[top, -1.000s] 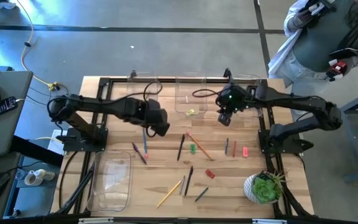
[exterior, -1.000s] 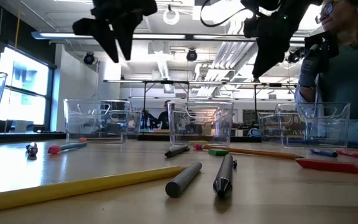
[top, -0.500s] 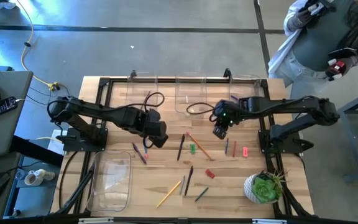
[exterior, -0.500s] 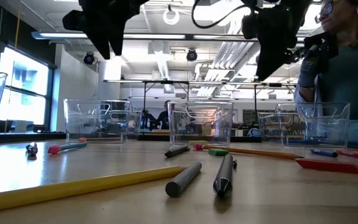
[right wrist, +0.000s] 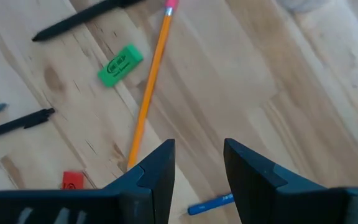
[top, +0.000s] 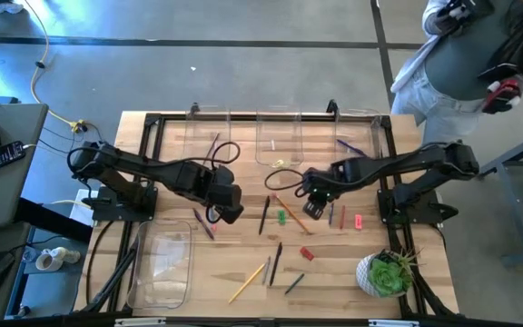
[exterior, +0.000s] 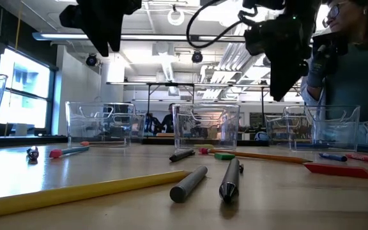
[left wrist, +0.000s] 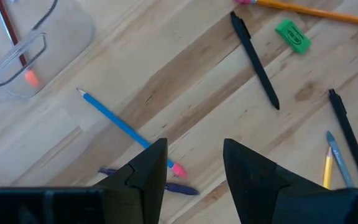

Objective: Sort crayons/erasers/pens/pencils in bins
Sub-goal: Put the orange pencil into the top left transparent bin

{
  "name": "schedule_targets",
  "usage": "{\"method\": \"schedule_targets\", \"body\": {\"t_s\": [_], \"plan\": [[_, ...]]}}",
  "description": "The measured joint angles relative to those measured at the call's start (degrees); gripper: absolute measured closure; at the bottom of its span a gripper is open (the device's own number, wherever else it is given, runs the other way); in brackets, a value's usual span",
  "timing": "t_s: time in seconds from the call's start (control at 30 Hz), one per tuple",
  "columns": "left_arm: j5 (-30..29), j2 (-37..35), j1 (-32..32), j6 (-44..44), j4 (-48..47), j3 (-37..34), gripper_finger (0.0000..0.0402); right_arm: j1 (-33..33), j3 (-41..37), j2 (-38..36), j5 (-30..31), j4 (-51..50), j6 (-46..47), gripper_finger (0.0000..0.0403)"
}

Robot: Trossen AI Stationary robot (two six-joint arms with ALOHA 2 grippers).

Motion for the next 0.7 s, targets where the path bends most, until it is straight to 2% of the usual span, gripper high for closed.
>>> {"method": "schedule_targets", "body": {"t_s": [0.53, 0.7], "plan": [[-0.4, 0.0, -1.4, -0.4, 0.1, 0.0, 0.0258, 5.0, 0.0, 9.4, -1.5, 6.5, 10.6, 0.0273], [-0.4, 0.0, -1.4, 0.0, 0.3, 0.0, 0.0258, 7.0, 0.0, 11.4, -3.7, 9.2, 14.0, 0.0273]]}}
